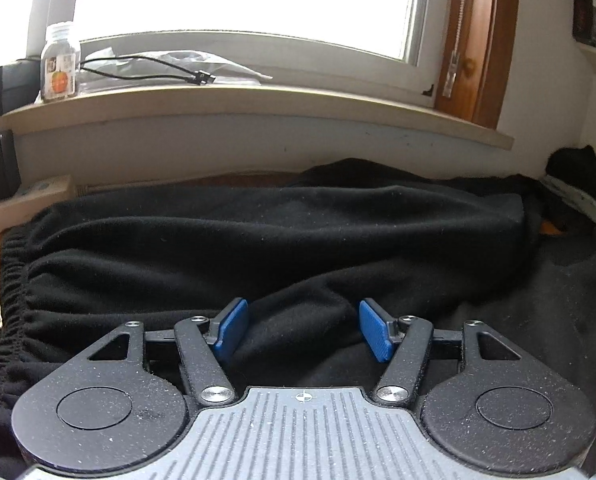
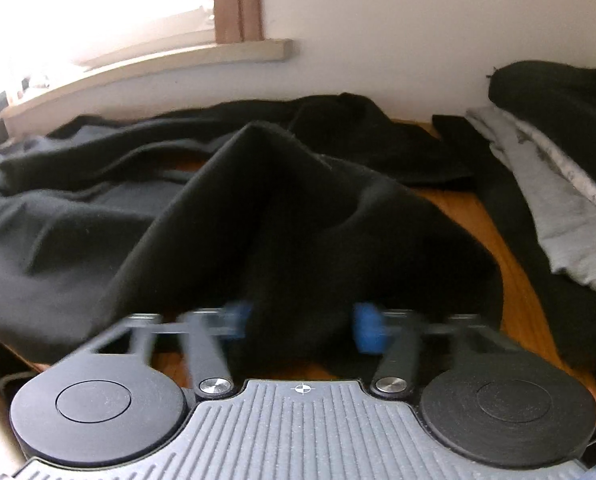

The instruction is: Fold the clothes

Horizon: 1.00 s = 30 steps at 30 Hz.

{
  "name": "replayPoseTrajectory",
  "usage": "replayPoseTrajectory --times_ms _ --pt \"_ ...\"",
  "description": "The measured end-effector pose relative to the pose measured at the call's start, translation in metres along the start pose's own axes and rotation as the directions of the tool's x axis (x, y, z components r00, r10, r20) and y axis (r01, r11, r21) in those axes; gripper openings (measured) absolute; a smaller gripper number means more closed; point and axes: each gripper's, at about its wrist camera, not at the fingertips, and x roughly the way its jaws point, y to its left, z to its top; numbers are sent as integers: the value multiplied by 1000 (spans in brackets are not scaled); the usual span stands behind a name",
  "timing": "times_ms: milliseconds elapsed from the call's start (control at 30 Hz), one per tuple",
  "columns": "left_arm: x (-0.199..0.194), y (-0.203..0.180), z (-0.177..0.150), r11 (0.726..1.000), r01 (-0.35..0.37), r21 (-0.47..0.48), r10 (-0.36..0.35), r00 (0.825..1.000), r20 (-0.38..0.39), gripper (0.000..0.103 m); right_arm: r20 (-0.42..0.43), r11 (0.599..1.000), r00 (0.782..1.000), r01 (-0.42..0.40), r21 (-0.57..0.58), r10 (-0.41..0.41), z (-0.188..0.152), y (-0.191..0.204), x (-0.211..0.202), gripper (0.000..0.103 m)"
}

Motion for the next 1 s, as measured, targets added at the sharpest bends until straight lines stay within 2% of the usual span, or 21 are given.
replayPoseTrajectory --times_ms 67,167,233,300,333,400,467,533,600,667,833,1000 --pt "-1 2 -1 1000 5 -8 -5 1000 -1 66 45 995 994 103 -6 -102 10 -12 -20 10" --pt "-1 3 -1 1000 10 -16 -10 1000 -1 66 112 971 964 241 3 -240 26 -32 -52 9" --pt "-1 4 -1 1000 11 -17 -11 1000 -1 66 129 965 956 263 14 -262 30 -45 -70 12" --pt "-1 4 -1 1000 10 -17 -10 1000 -1 66 105 960 955 279 5 -278 30 -50 -77 28" --pt "-1 4 -1 1000 9 -16 -9 1000 -1 66 91 958 955 285 -5 -283 29 -52 -78 31" --pt "-1 3 -1 1000 9 -16 -9 1000 -1 66 110 968 961 249 44 -252 24 -59 -87 57" --pt "-1 4 0 1000 10 -17 -10 1000 -2 67 152 975 965 197 106 -212 19 -67 -97 66" --pt "0 4 0 1000 10 -16 -10 1000 -1 67 187 979 966 156 134 -180 20 -65 -97 69" --pt "0 4 0 1000 9 -15 -9 1000 -1 67 210 986 968 114 126 -139 27 -54 -89 86" --pt "0 4 0 1000 7 -17 -7 1000 -2 68 230 992 969 64 108 -88 35 -42 -77 95" --pt "-1 6 0 1000 6 -7 -6 1000 -7 68 247 987 962 -140 80 117 69 6 -6 98" --pt "-3 11 -1 1000 12 -24 -12 1000 -4 69 230 956 933 -292 34 277 93 67 73 103"
